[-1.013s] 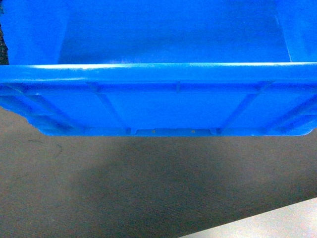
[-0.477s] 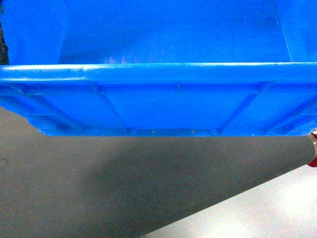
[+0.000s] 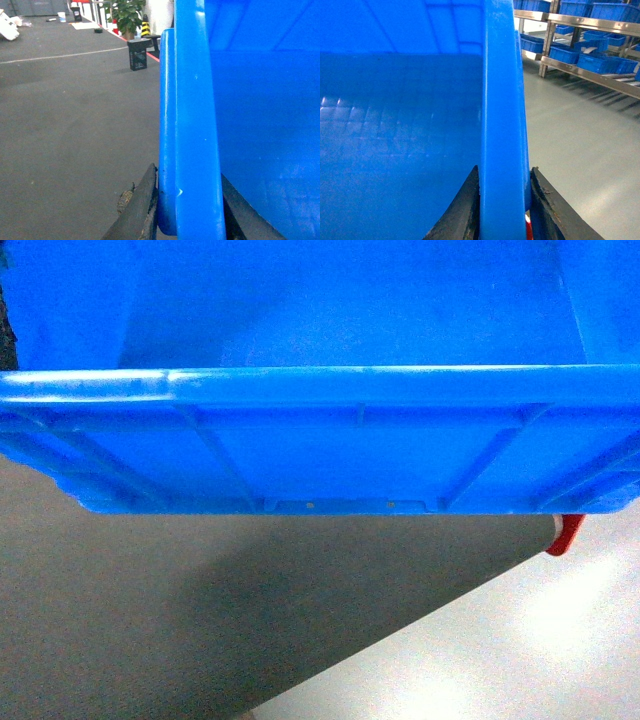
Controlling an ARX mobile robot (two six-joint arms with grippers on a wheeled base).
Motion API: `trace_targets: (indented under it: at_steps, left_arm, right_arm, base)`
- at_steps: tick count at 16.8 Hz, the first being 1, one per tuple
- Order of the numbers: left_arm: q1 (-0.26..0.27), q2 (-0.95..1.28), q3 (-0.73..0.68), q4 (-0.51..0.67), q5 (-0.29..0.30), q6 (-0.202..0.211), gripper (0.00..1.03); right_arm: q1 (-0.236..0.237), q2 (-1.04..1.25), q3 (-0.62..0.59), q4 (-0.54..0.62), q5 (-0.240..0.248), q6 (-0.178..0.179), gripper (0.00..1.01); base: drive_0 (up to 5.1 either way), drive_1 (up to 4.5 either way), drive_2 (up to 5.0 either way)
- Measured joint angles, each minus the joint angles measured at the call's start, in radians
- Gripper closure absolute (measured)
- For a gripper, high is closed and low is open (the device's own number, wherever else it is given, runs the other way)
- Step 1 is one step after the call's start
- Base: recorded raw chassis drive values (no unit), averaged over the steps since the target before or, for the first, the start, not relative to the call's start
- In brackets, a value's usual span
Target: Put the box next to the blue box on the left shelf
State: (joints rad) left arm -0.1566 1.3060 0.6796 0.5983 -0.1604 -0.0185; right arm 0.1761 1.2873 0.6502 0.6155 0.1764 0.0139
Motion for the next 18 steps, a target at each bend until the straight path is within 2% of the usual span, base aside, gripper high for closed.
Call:
trace_targets:
  at_steps: [18]
  left_arm:
    - [0.000, 0.000, 0.000, 0.000, 0.000, 0.000, 0.82]
  right_arm:
    - [0.000, 0.000, 0.000, 0.000, 0.000, 0.000, 0.80]
  base:
    - [-1.5, -1.52, -1.5]
